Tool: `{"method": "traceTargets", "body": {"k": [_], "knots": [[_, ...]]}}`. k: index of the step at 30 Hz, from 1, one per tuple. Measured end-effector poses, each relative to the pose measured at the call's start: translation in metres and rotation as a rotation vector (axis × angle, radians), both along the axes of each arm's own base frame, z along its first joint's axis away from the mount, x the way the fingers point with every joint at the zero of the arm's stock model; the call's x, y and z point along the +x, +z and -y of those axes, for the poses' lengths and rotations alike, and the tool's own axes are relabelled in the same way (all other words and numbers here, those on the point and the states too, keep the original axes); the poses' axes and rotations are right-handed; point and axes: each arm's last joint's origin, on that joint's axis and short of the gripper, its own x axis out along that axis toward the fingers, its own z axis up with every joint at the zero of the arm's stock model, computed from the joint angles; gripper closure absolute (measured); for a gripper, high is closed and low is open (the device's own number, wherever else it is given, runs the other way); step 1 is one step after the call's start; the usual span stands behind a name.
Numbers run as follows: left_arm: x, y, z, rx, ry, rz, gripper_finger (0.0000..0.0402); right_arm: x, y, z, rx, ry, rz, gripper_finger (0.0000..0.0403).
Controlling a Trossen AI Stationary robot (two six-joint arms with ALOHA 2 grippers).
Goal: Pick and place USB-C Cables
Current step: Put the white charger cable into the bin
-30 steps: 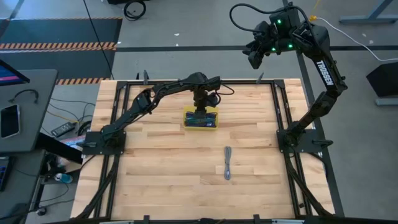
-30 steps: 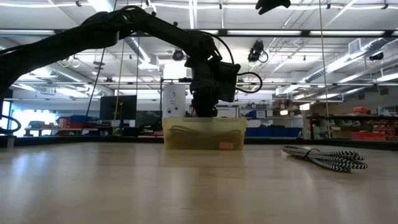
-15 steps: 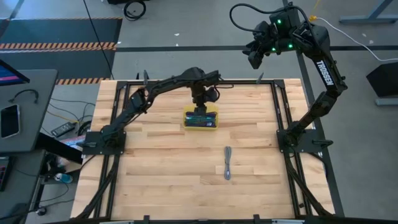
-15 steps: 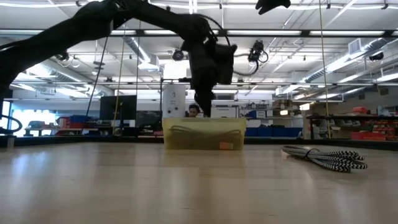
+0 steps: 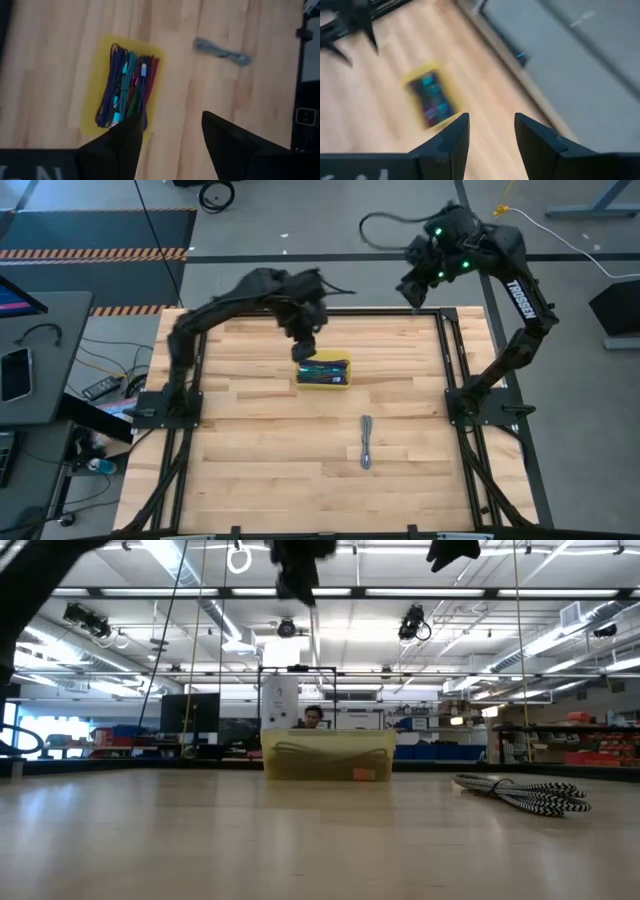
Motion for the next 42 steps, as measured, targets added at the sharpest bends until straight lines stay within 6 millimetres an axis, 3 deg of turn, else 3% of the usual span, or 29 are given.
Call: {"method": "traceTargets", "body": {"k": [7, 11, 15, 19, 22, 24, 29, 31, 33, 38, 42], "knots": [[-0.063, 0.079, 0.062, 0.154, 0.093, 0.194, 0.0193, 0.037, -0.039, -0.035, 0.285, 0.255, -0.053, 0.0241], [-0.102, 0.110, 0.094, 0.272, 0.177, 0.295, 0.0193, 0.063, -0.082, -0.066, 0.455, 0.293, -0.218, 0.0241], [-0.141, 0.130, 0.117, 0.384, 0.210, 0.372, 0.0193, 0.076, -0.131, -0.105, 0.605, 0.228, -0.438, 0.0241], [-0.173, 0.140, 0.130, 0.421, 0.199, 0.406, 0.0193, 0.080, -0.176, -0.145, 0.696, 0.051, -0.613, 0.0241], [-0.193, 0.143, 0.133, 0.417, 0.170, 0.406, 0.0193, 0.086, -0.206, -0.172, 0.743, -0.094, -0.617, 0.0241], [-0.203, 0.147, 0.135, 0.410, 0.158, 0.436, 0.0193, 0.095, -0.223, -0.189, 0.777, -0.171, -0.527, 0.0241], [-0.223, 0.152, 0.139, 0.411, 0.078, 0.481, 0.0193, 0.123, -0.257, -0.226, 0.811, -0.299, -0.112, 0.0241], [-0.230, 0.154, 0.139, 0.411, 0.059, 0.497, 0.0193, 0.129, -0.270, -0.236, 0.819, -0.365, 0.004, 0.0241], [-0.235, 0.155, 0.139, 0.418, 0.038, 0.509, 0.0193, 0.131, -0.285, -0.242, 0.812, -0.443, 0.005, 0.0241], [-0.244, 0.158, 0.140, 0.424, 0.006, 0.531, 0.0193, 0.127, -0.318, -0.249, 0.815, -0.583, -0.188, 0.0241], [-0.246, 0.158, 0.139, 0.430, 0.001, 0.535, 0.0193, 0.128, -0.334, -0.251, 0.836, -0.615, -0.283, 0.0241]]}}
